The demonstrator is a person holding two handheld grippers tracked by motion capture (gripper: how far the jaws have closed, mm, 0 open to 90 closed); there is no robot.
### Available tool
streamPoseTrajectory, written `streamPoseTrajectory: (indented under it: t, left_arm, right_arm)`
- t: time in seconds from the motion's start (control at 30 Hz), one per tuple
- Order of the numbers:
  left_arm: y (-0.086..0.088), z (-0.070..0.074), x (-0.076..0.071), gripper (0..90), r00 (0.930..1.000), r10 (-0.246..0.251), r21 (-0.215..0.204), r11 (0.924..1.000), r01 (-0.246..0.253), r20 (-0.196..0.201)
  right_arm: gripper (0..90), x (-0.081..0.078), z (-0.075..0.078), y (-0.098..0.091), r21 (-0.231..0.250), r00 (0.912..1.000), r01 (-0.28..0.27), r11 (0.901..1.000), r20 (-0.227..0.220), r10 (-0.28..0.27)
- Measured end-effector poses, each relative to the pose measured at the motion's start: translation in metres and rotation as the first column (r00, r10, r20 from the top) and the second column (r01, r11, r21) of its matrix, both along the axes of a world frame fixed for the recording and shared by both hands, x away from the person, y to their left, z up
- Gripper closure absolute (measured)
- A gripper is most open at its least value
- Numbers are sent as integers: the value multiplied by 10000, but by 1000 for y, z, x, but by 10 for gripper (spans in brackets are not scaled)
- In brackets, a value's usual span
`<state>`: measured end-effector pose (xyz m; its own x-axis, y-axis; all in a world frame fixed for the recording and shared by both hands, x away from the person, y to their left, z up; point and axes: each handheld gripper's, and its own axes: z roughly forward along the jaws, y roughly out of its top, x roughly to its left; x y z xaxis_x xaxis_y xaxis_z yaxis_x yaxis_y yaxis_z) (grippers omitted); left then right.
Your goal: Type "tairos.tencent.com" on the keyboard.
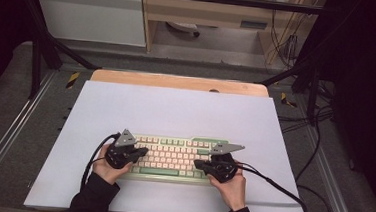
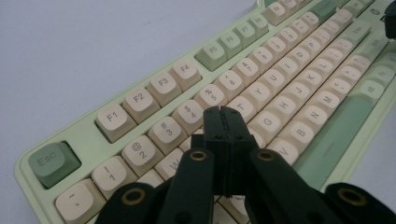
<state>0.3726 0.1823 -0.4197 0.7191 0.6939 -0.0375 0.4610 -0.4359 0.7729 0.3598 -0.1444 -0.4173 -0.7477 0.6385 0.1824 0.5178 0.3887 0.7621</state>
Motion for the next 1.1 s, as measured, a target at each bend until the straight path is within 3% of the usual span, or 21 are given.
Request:
streamPoseTrajectory:
  t: [0.6, 1.1]
  left_arm:
    - [18, 3, -9, 898, 10000, 90, -242, 9997, -91, -37]
    - [24, 0, -11, 898, 9997, 194, -273, 9994, -198, -124]
  right_arm:
    - [900, 0, 1, 7, 106, 9999, -125, 9999, -44, 126]
    - [900, -2, -1, 33, -71, 9978, -657, 9978, -91, 656]
